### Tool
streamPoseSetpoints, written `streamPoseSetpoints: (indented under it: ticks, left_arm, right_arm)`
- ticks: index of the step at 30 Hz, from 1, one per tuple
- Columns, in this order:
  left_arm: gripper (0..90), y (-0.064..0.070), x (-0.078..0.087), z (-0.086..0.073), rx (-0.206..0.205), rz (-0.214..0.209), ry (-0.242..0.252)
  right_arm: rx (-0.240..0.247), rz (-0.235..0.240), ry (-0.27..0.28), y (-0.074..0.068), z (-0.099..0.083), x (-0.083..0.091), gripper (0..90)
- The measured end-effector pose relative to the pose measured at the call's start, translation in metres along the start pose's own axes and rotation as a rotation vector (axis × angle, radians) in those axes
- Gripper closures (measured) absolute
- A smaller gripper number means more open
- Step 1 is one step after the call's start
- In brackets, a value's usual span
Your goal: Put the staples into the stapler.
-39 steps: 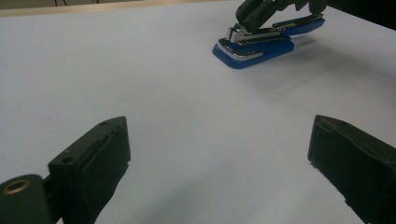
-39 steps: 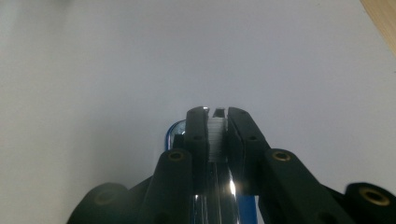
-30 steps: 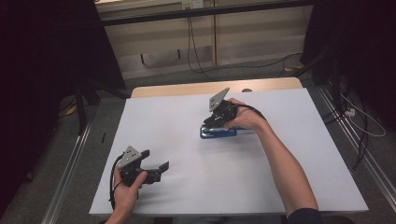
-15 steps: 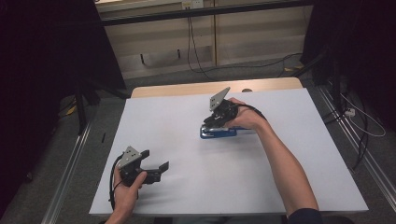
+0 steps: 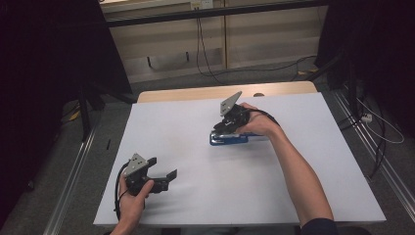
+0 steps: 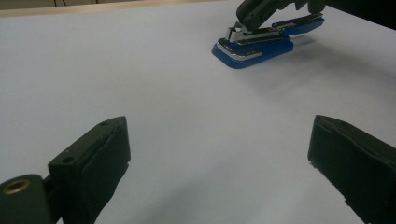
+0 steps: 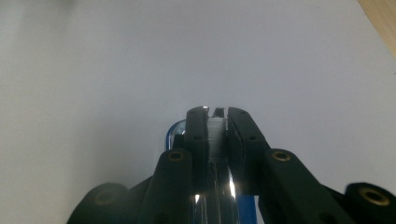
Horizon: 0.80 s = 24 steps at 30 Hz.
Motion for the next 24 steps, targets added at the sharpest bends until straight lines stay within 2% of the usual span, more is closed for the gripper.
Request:
streamPoseSetpoints:
  ticks: [11,15,20,24]
  left_arm:
    - [5.8,-0.0001,-0.0006,-0.0002,-0.002,0.001,-0.004]
    - [5.9,-0.0001,-0.0004,-0.0001,-0.003,0.0,-0.004]
    - [5.8,-0.0002,-0.0002,-0.0001,-0.002,0.0,-0.003]
    - [5.8,-0.0005,-0.0001,-0.0001,0.0,0.001,-0.002]
  right_arm:
    - [0.005,0.001,-0.007,0.0011,-0.0003,-0.0034,79.1]
    - [-0.007,-0.001,-0.007,0.0007,-0.0001,-0.0038,78.6]
    - [-0.041,-0.023,0.009,0.0024,-0.0003,-0.0024,69.2]
    - [-0.061,-0.041,0.028,0.0029,0.0004,-0.0014,65.1]
Point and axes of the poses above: each handheld gripper's, and its own axes: x roughly backward along the jaws, z roughly out of its top, y roughly to its right, the point moved 2 cm from there along -x, roughly forward along the jaws, and after that the axes turned 9 degrees about z, right-handed, at the moved point
